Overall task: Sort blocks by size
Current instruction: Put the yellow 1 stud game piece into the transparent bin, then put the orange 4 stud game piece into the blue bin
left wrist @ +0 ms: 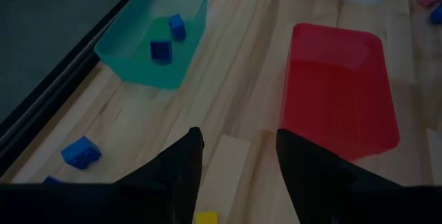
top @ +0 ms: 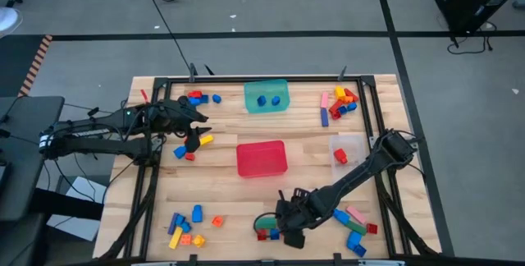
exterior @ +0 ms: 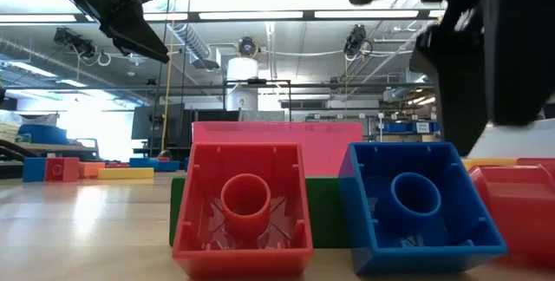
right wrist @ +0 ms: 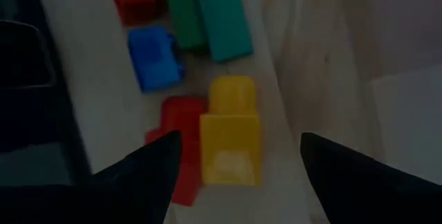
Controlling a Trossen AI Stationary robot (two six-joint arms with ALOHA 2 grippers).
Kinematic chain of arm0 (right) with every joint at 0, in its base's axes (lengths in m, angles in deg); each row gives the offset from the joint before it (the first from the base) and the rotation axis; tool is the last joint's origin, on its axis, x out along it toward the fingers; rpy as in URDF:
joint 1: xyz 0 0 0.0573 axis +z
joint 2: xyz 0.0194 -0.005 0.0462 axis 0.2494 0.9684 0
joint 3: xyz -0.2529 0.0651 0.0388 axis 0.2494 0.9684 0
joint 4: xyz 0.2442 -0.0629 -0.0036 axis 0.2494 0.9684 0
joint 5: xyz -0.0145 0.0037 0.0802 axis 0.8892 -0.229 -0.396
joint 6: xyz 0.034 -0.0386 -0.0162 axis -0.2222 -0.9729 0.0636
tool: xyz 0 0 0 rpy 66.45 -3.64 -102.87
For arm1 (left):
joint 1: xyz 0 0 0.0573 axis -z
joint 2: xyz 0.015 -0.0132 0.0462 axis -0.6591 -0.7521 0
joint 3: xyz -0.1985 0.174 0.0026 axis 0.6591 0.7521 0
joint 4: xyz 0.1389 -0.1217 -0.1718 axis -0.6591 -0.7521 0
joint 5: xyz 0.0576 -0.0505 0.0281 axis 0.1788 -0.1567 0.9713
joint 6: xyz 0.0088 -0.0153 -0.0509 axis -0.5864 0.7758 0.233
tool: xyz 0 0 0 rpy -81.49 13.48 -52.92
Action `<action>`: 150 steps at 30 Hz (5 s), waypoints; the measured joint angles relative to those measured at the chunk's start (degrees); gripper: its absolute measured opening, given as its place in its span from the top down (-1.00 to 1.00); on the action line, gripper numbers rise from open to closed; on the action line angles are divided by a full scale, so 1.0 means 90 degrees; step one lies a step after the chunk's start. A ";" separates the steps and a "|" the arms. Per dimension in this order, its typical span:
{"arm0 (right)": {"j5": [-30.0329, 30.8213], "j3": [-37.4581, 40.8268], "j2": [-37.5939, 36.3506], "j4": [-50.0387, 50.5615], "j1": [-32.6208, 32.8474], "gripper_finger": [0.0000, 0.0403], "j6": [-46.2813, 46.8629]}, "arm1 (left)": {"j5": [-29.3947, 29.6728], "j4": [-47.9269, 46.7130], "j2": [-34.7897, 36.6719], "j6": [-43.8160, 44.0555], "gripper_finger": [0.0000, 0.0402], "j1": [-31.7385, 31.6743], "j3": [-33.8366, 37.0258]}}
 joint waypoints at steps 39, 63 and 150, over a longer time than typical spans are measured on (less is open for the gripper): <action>-0.0033 0.0131 -0.0013 0.0171 -0.0199 -0.23 0.0048 | -0.0002 0.0009 0.0000 0.0333 0.04 0.0000 -0.0001; -0.0002 0.1057 -0.0028 -0.1280 -0.0311 -0.17 -0.1103 | 0.0000 0.0002 0.0000 0.0372 0.04 0.0000 0.0000; 0.1319 0.3596 -0.7531 0.3713 -0.0736 -0.19 0.3293 | -0.0141 -0.2987 -0.5895 0.8816 0.04 0.4093 -0.3580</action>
